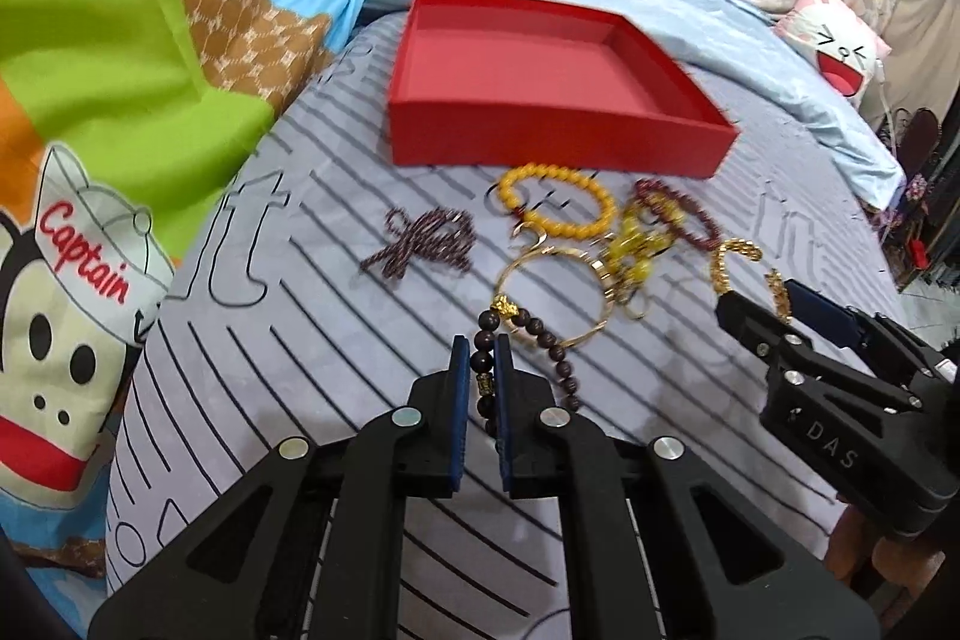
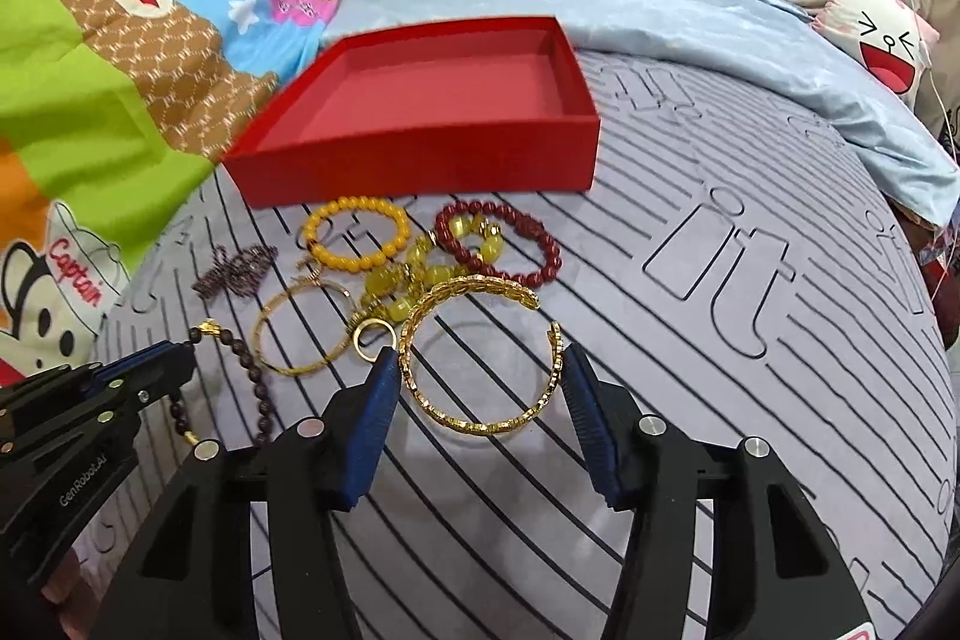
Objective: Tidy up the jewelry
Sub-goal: 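Grasp the gold twisted cuff with the right tool while both carry items into the red tray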
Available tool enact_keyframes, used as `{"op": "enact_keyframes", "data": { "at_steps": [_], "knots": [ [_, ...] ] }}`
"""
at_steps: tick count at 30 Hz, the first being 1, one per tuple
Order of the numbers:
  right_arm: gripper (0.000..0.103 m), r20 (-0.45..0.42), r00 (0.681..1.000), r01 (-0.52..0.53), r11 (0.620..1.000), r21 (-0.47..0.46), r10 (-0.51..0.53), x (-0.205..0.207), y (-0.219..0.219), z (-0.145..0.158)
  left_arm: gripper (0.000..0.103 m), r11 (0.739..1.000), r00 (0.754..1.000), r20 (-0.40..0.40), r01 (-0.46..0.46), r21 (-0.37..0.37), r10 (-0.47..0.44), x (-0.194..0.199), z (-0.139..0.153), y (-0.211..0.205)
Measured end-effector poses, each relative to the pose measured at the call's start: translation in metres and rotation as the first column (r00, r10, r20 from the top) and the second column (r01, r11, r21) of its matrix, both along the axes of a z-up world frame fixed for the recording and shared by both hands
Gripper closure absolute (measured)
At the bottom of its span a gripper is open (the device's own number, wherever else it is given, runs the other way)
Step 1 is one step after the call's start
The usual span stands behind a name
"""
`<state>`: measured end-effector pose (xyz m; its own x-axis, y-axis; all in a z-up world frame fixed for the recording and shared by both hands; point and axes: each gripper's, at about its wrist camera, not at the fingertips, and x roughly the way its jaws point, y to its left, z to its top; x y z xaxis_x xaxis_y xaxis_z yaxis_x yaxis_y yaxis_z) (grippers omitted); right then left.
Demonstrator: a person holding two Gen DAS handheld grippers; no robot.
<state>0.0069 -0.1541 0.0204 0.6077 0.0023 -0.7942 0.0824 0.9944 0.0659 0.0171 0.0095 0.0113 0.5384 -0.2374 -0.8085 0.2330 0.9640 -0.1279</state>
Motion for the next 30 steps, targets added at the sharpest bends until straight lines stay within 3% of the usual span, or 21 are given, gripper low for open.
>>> {"op": "enact_keyframes", "data": {
  "at_steps": [9, 19, 25, 30],
  "knots": [
    [0.050, 0.059, 0.998, -0.029, 1.000, -0.010, 0.029, 0.023, -0.007, 0.033, 0.095, 0.996, 0.989, 0.119, 0.088, 0.001, -0.088, 0.022, 0.052, -0.025],
    [0.050, 0.087, 0.995, -0.053, 0.999, 0.001, 0.052, 0.128, -0.036, 0.066, 0.095, 0.989, 0.960, 0.247, 0.142, -0.040, -0.127, 0.127, 0.099, -0.047],
    [0.050, 0.062, 0.994, -0.089, 0.996, 0.025, 0.087, 0.203, -0.039, 0.063, 0.095, 0.980, 0.964, 0.214, 0.178, -0.085, -0.156, 0.203, 0.090, -0.055],
    [0.050, 0.004, 0.992, -0.124, 0.992, 0.019, 0.124, 0.258, -0.035, 0.039, 0.095, 0.986, 0.980, 0.147, 0.150, -0.077, -0.138, 0.261, 0.056, -0.057]
  ]
}}
